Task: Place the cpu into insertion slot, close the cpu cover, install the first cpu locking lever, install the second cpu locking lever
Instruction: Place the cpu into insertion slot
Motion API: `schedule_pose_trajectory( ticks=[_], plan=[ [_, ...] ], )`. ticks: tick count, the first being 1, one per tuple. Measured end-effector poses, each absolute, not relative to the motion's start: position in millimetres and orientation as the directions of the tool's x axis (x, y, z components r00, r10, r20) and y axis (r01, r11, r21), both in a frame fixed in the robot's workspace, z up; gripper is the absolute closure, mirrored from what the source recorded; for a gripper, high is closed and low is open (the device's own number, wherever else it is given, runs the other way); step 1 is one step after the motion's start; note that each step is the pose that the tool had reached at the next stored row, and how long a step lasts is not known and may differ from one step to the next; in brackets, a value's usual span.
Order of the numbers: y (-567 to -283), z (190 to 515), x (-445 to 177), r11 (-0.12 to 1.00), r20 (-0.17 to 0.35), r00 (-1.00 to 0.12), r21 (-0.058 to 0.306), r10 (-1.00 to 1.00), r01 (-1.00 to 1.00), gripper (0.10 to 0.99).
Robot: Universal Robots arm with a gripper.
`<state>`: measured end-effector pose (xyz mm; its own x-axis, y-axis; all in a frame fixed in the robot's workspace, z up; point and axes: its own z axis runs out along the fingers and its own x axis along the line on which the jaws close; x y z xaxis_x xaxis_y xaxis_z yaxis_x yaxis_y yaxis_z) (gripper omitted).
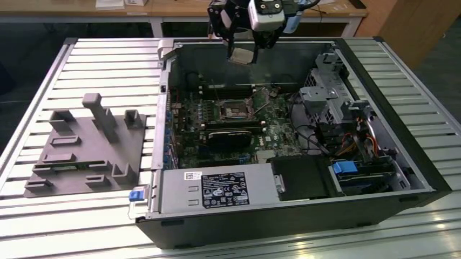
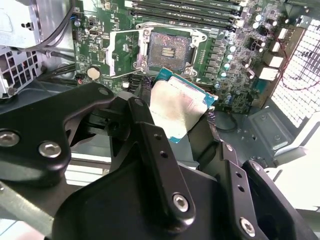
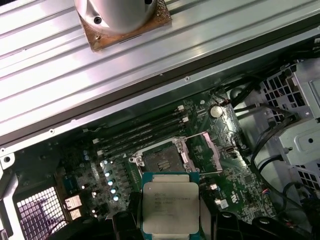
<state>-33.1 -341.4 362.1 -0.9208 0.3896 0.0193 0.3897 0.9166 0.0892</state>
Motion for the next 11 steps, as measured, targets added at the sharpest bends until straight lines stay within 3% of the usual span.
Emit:
schedule_pose_trajectory(
  ticks=[11],
  plan=[
    [-341.4,361.8,-33.1,0.888,0.019,-0.892,0.089,0.451,0.451,0.541]
  ],
)
